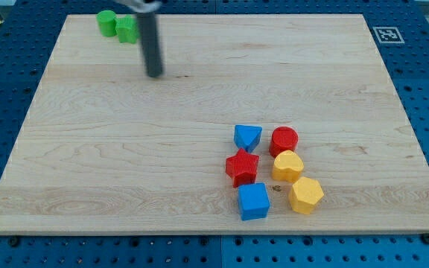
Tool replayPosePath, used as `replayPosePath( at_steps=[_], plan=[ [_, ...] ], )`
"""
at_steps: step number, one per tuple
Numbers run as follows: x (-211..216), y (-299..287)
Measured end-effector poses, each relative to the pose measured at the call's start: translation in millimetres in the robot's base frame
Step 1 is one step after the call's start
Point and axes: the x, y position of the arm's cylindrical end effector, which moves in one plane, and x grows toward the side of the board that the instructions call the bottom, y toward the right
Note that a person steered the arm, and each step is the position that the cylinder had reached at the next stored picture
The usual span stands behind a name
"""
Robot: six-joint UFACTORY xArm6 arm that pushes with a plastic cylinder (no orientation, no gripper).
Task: Separate the green blocks from each other
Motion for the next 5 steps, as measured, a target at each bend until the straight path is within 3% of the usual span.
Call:
replayPosePath(
  at_steps=[1,2,5],
  plan=[
    [-44.4,-103.8],
    [-113.1,-139.6],
    [-132.0,-108.8]
  ],
)
